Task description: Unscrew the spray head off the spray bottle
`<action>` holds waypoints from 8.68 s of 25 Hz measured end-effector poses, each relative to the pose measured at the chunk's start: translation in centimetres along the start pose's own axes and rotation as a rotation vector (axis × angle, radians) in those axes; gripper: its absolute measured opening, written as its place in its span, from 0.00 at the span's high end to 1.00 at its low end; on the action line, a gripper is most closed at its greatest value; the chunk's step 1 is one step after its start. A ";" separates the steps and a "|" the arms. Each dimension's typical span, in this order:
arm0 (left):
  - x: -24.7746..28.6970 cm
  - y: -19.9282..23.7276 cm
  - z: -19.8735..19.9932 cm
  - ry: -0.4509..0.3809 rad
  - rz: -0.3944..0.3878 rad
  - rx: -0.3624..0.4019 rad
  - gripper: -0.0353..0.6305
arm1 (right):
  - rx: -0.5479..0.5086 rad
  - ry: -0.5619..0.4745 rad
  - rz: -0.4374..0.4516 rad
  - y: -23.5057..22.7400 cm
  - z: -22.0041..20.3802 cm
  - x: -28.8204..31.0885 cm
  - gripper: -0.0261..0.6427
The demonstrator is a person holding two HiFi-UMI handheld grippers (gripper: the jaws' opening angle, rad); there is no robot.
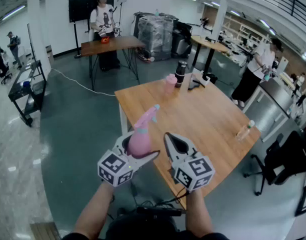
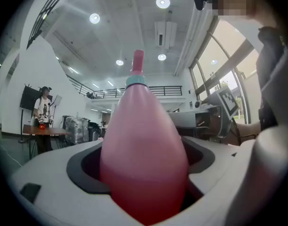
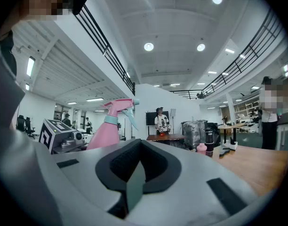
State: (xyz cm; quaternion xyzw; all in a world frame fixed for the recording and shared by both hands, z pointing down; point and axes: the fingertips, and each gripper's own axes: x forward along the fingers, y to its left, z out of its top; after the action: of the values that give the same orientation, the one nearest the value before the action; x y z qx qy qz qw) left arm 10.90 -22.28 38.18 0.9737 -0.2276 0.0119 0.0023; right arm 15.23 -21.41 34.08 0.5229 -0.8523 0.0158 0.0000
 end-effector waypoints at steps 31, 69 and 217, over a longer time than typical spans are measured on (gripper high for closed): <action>0.0 2.3 -0.9 0.021 0.004 0.011 0.28 | 0.010 -0.058 0.113 3.3 2.4 2.4 0.94; -1.5 1.8 -1.6 0.095 0.110 0.225 0.28 | 0.146 -0.037 0.294 7.6 2.9 4.1 0.76; -1.0 0.5 -2.7 0.085 0.067 0.179 0.28 | 0.144 0.055 0.230 7.2 1.6 2.7 0.76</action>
State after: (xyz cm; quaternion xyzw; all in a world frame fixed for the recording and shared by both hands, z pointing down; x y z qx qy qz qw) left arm 9.77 -22.25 40.86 0.9605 -0.2577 0.0734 -0.0755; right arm 7.60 -20.63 32.31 0.4197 -0.9029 0.0914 -0.0160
